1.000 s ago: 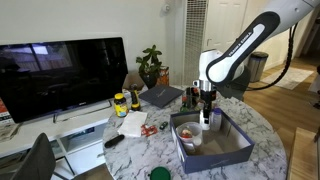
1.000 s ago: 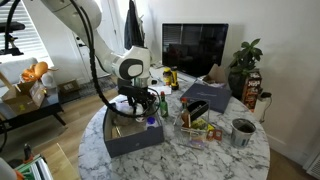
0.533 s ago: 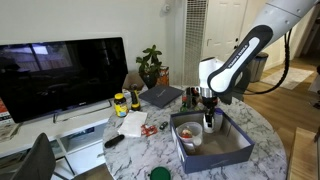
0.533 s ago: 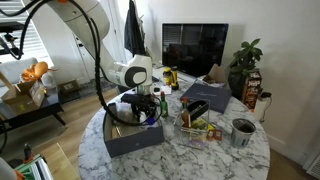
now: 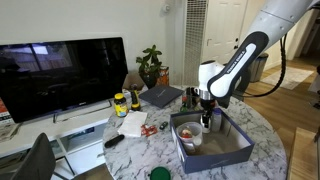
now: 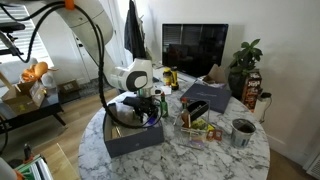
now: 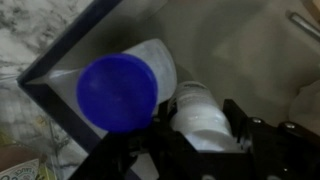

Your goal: Pick up the white medicine bottle and put it in the box, pick up the clear cup and put it on the table

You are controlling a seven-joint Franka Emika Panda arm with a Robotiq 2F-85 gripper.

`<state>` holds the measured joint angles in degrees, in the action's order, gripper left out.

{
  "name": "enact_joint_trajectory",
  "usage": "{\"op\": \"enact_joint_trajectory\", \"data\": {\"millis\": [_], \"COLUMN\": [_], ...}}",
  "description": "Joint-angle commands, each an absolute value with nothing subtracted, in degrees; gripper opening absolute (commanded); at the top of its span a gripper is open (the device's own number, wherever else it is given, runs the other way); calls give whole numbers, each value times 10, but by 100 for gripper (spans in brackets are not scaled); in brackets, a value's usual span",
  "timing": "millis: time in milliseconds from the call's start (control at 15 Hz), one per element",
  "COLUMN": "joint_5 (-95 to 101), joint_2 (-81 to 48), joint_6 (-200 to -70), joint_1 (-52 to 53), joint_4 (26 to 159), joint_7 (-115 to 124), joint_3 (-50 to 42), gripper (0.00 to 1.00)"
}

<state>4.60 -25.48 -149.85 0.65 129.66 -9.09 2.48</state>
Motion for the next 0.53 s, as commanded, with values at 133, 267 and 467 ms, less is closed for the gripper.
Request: {"op": "enact_joint_trajectory", "data": {"millis": [133,267,467], "joint_5": [37,28,4], "joint_2": [-263,-250,-197], "joint_6": [-1536,-1527,-1534], "joint_1": [3,-1,-11], "joint_4": [1299,1304,1324], "joint_7": [-79,-81,-99], "joint_3": [27,32,54], "gripper": [82,90,100]}}
